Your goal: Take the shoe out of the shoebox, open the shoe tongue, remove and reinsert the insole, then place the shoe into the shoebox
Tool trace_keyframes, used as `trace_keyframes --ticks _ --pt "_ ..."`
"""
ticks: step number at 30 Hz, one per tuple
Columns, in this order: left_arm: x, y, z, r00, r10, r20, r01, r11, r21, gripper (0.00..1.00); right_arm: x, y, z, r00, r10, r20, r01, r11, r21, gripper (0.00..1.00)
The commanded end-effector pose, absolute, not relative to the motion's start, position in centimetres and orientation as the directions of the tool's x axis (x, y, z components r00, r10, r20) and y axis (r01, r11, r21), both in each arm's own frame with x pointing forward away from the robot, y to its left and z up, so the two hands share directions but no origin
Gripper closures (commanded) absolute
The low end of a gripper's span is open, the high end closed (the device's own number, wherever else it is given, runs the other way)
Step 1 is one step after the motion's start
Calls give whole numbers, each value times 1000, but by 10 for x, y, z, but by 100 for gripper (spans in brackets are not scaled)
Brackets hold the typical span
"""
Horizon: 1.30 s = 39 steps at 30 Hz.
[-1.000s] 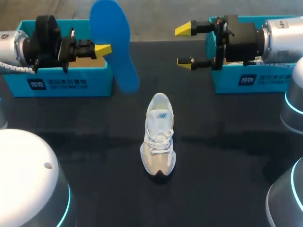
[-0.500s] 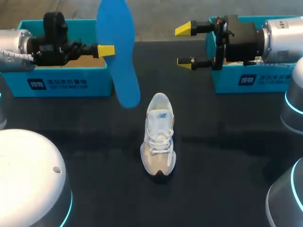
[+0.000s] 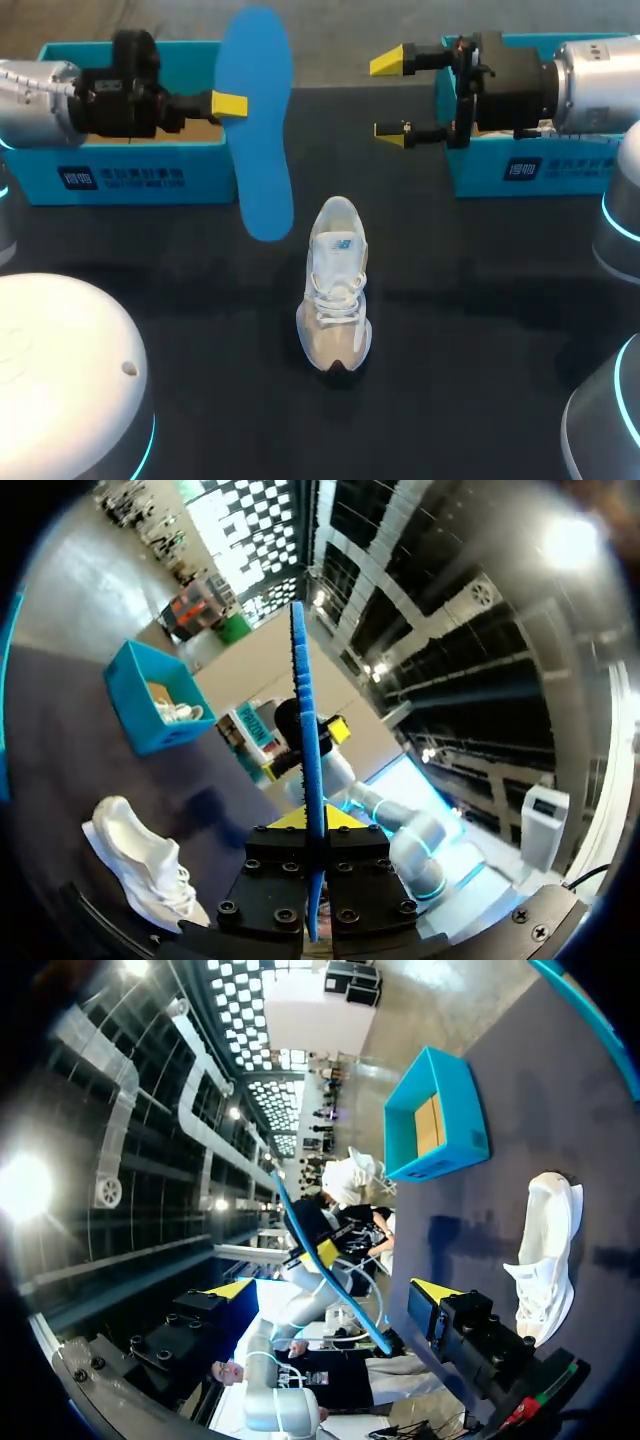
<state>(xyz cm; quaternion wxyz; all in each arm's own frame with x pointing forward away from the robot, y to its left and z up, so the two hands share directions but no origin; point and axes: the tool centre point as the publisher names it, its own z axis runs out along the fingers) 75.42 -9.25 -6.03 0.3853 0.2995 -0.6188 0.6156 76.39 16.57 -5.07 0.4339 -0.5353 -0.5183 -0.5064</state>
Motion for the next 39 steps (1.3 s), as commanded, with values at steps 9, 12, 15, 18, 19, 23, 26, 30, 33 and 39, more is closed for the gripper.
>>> trace_keyframes --ticks 9,12,15,18,19,23,26,30,33,39 --pt "765 -99 -72 229 167 959 -959 210 192 100 763 170 -49 -42 179 983 994 -91 59 0" --pt "766 -101 -73 226 169 959 -960 205 191 100 760 177 -43 -37 255 966 993 -98 64 0" --pt "767 -103 -75 233 176 956 -959 204 196 100 757 183 -36 -31 325 945 992 -104 68 0" --pt "768 -104 -78 232 177 956 -961 194 197 100 754 189 -29 -34 347 937 992 -104 75 0" --pt "769 -104 -79 232 177 956 -961 192 198 100 754 190 -27 -30 370 928 992 -106 75 0" --pt "769 -105 -82 209 162 964 -965 195 176 100 753 198 -18 -28 456 889 992 -98 82 0" --pt "769 -106 -83 170 151 974 -971 196 139 100 753 204 -11 -25 511 859 991 -101 89 0" --pt "769 -106 -83 154 155 976 -971 205 120 100 752 208 -3 -31 538 842 989 -104 103 0" --pt "771 -107 -83 125 146 981 -976 195 95 100 752 212 3 -29 587 809 989 -103 110 0" --pt "775 -110 -84 84 136 987 -982 182 59 100 749 225 16 -17 692 722 984 -114 133 0"
